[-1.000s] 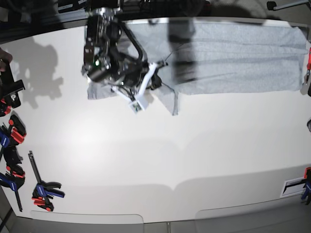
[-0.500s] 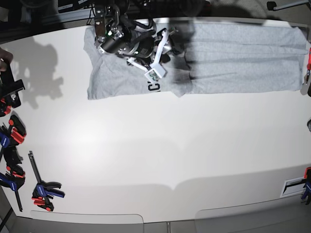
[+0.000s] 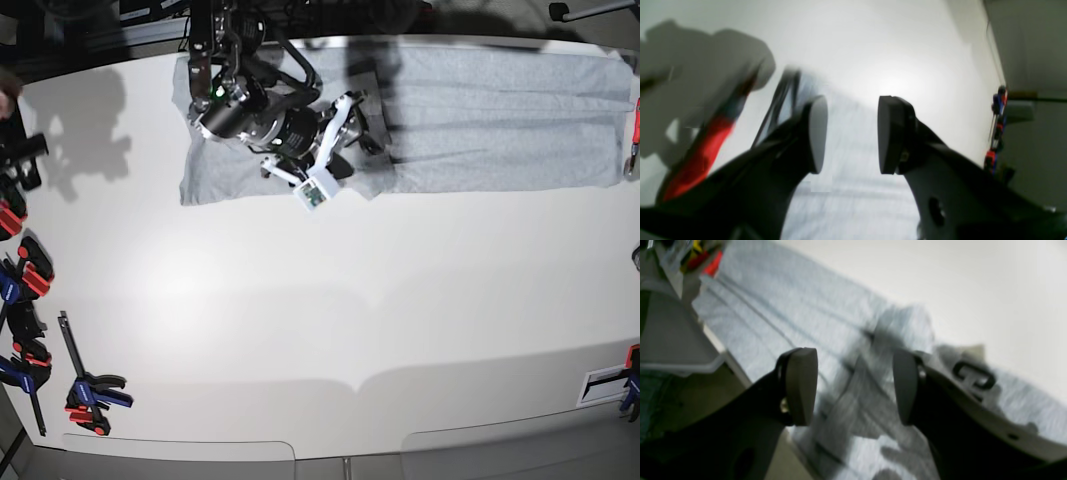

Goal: Fold the T-shirt properly

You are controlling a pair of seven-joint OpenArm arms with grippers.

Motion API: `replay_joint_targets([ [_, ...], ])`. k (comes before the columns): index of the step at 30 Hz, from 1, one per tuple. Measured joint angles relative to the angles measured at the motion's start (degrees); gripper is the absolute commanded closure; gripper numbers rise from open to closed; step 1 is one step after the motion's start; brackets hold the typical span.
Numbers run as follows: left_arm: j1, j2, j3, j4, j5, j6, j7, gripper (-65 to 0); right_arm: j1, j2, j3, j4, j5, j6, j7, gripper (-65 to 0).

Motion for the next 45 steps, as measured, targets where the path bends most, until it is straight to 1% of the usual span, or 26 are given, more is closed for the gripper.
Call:
replay_joint_targets([
  [4,6.23,0.42,-1.14,0.02,0.04,-0.07,-0.04,-23.3,-0.28,0.02,0.02,0.0,-0.09,0.0,-0.26,-33.8],
  [5,7.52,0.94,-1.14,0.02,0.02,-0.13,-1.09,-24.9,-0.26,0.02,0.02,-0.02,-0.07,0.0,-0.22,-33.8],
  [6,8.44,1.62,-1.14,0.0,0.02,-0.07,-2.56,-28.7,-0.22,0.02,0.02,0.0,-0.04,0.0,-0.22,-33.8],
  [8,9.6,3.06,-1.14,0.0,0.07,-0.02,-5.38,-39.2,-0.15,0.02,0.02,0.0,-0.07,0.0,-0.2,-33.8],
  [9,9.88,3.72,-1.14,0.0,0.04,-0.02,-5.88,-43.9,-0.15,0.02,0.0,0.0,-0.07,0.0,-0.2,-33.8],
  [11,9.88,4.92,-1.14,0.0,0.0,-0.02,-6.21,-44.6,-0.17,0.02,0.02,0.0,-0.04,0.0,-0.2,-33.8],
  [13,9.88,6.27,-1.14,0.0,0.15,-0.02,-9.86,-44.6,-0.15,0.02,0.02,-0.02,-0.04,0.0,-0.2,-33.8],
  [15,9.73,7.32,-1.14,0.02,4.39,-0.22,-15.1,-44.6,-0.15,0.02,0.0,0.0,-0.04,0.0,-0.2,-33.8],
  [17,9.73,7.52,-1.16,0.07,9.4,-0.24,-19.37,-44.6,-0.15,0.02,0.0,0.0,-0.04,0.0,-0.2,-33.8],
  [20,9.7,7.26,-1.16,0.17,14.19,-0.24,-23.93,-44.6,-0.15,0.02,0.0,0.0,-0.07,0.0,-0.2,-33.8],
  [24,9.73,6.73,-1.16,1.29,17.68,-0.22,-24.0,-44.6,-0.15,0.02,0.0,0.0,-0.24,0.02,-0.2,-33.8],
  [31,9.73,7.54,-1.25,1.77,17.79,-0.24,-24.0,-44.4,-0.15,0.02,0.02,0.0,-0.24,0.0,-0.2,-33.8],
  [33,9.73,7.78,-1.25,1.77,16.5,-0.24,-23.06,-44.4,-0.15,0.02,0.0,0.0,-0.24,0.02,-0.2,-33.8],
  [36,9.73,9.05,-1.31,1.77,13.44,-0.24,-20.94,-44.4,-0.15,0.02,0.0,0.0,-0.24,0.0,-0.2,-33.8],
  [37,9.7,9.57,-1.4,1.79,13.05,-0.9,-20.5,-44.4,-0.15,0.02,0.0,-0.02,-0.24,0.0,-0.2,-33.8],
  [39,9.51,10.36,-1.44,1.84,11.76,-1.07,-19.63,-44.0,-0.15,0.02,0.0,0.0,-0.24,0.0,-0.2,-33.8],
  [43,9.42,11.43,-1.53,2.97,11.72,-1.07,-18.69,-44.0,-0.15,0.02,0.0,-0.02,-0.24,0.0,-0.2,-33.8],
  [45,9.42,11.72,-1.53,3.93,11.61,-1.07,-17.27,-44.0,-0.15,0.02,0.0,0.0,-0.24,0.0,-0.2,-33.8],
])
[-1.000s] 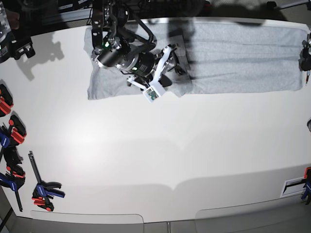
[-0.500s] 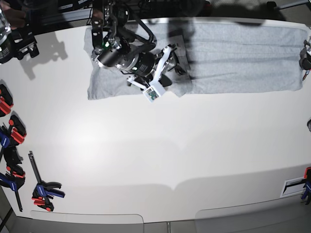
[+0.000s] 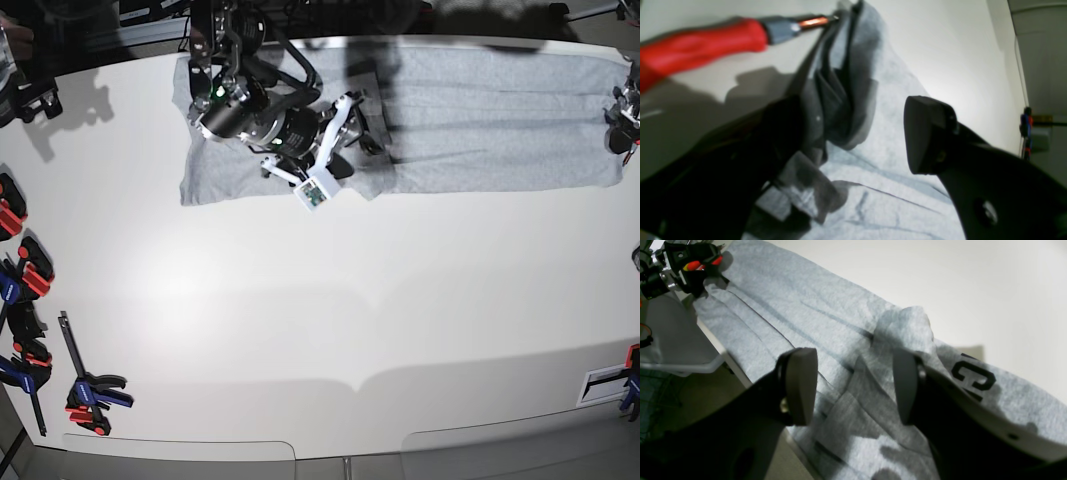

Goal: Fold the T-shirt properly

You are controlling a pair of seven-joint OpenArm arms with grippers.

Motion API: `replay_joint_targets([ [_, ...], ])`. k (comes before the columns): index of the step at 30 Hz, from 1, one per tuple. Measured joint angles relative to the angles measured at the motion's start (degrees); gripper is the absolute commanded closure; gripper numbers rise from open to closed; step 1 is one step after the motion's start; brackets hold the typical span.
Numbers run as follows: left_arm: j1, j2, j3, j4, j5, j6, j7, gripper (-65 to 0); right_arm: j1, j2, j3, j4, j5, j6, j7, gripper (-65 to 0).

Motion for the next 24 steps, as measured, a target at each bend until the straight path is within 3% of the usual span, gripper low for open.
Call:
replay_joint_targets([
  [2,0.0,0.24,0.02,1.05,0.04,0.0,0.94,-43.9,0.0,0.0,0.0,0.0,0.0,0.0,0.0,-33.8],
  [4,0.0,0.33,0.02,1.99,0.22,0.02,1.57,-39.6,0.0,0.0,0.0,0.0,0.0,0.0,0.0,-33.8],
  [9,0.04,0.52,0.07,2.36,1.09,0.63,2.56,-15.2,0.0,0.0,0.0,0.0,0.0,0.02,0.0,-33.7],
  [11,0.17,0.63,0.09,2.34,1.53,0.63,2.58,-1.6,0.0,0.0,0.02,0.0,0.0,0.0,0.0,-33.7],
  [13,0.17,0.63,0.28,2.34,1.14,0.68,2.54,0.0,0.0,0.0,0.0,0.0,0.0,0.0,0.0,-33.6],
  [18,0.66,0.07,0.35,3.08,-11.56,1.29,5.11,0.0,0.02,-0.02,0.02,0.0,-1.4,0.0,1.01,-33.6],
  [21,0.61,-0.83,0.35,7.52,-11.45,1.18,11.91,0.0,0.02,0.0,0.87,0.0,-5.99,0.0,2.43,-33.6],
  [24,0.85,0.68,0.35,13.35,-11.58,1.29,14.78,0.0,0.02,-0.02,3.02,0.0,-7.56,-0.5,3.28,-33.6],
])
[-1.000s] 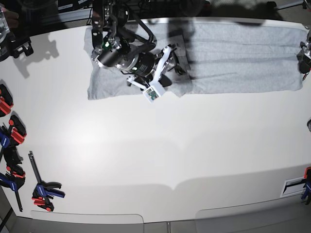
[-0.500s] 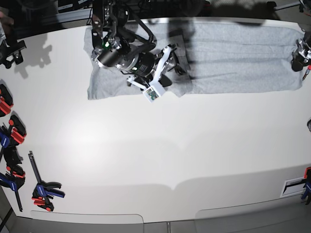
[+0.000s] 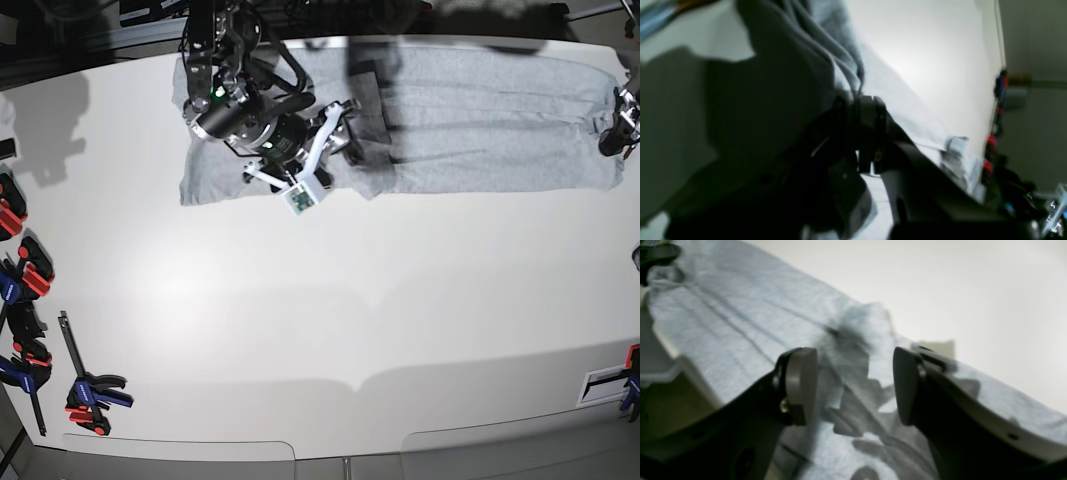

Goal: Fold the T-shirt properly

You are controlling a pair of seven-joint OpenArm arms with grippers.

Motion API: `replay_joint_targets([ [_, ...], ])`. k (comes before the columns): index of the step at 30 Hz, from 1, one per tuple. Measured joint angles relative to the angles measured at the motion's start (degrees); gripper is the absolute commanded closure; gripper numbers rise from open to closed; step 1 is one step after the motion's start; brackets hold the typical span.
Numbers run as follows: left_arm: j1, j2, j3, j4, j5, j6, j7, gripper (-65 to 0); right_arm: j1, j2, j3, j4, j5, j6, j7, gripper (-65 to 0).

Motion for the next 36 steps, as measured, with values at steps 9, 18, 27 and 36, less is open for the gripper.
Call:
replay_joint_targets([
  [9,8.24,10.97,0.07,26.62,0.09,-0.22,3.28,0.0,0.07,-0.17,15.37,1.01,1.57,-0.57,0.33,-33.6],
  [18,9.14,16.37,1.92,39.43,0.2,-0.24,3.89,0.0,0.02,2.93,30.1,1.01,6.54,-0.55,0.37,-33.6],
  [27,8.83,20.68,10.56,39.45,0.39,-0.24,3.87,0.0,0.02,5.55,34.67,1.01,6.56,-0.57,0.39,-33.6],
  [36,8.68,21.86,15.06,39.45,0.39,-0.22,3.21,0.0,0.02,5.55,34.56,1.01,6.69,-0.57,0.42,-33.6],
])
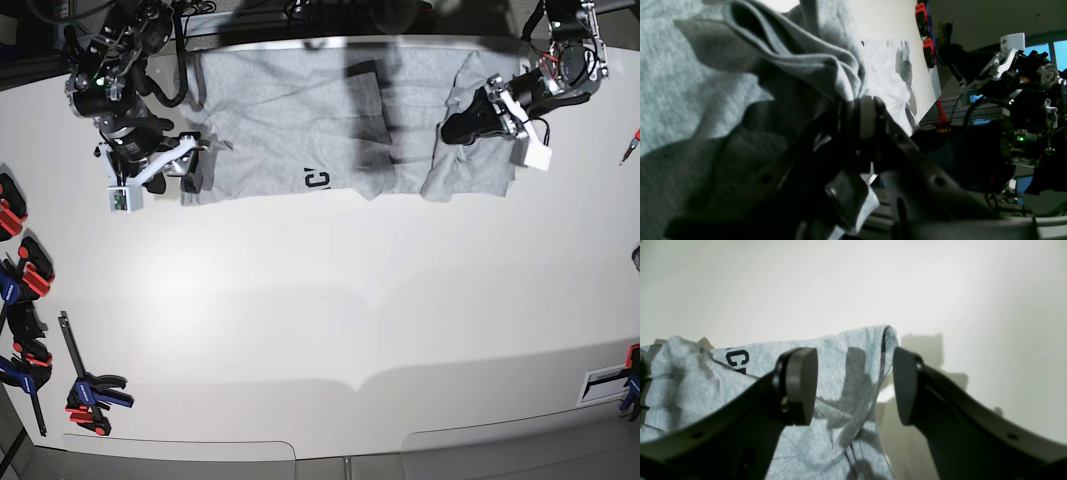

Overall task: Fold the T-shirt properly
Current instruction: 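Grasp the strip's other end with the left gripper and fold it inward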

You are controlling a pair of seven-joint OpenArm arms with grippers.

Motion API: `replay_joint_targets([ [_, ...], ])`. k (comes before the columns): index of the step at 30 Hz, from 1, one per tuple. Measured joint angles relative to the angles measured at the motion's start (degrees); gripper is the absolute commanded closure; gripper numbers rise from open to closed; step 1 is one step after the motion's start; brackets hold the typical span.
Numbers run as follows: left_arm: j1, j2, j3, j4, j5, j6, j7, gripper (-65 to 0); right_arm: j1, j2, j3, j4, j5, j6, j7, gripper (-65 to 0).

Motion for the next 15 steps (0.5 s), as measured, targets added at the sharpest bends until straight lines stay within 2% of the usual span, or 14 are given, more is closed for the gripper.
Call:
replay_joint_targets([
  [10,-0.96,-0.02,0.0,0.17,0.02,0.0,-1.64,0.0,0.0,0.0,0.0,0.0,0.0,0.02,0.0,-33.6],
  [13,-0.81,-0.02,0.0,1.36,0.15,0.04,-1.42,-21.3,0.0,0.0,0.0,0.0,0.0,0.0,-0.02,-33.6],
  [15,-0.83,-0.02,0.0,2.82,0.0,0.0,-1.49,-27.8,0.0,0.0,0.0,0.0,0.0,0.02,0.0,-33.6],
])
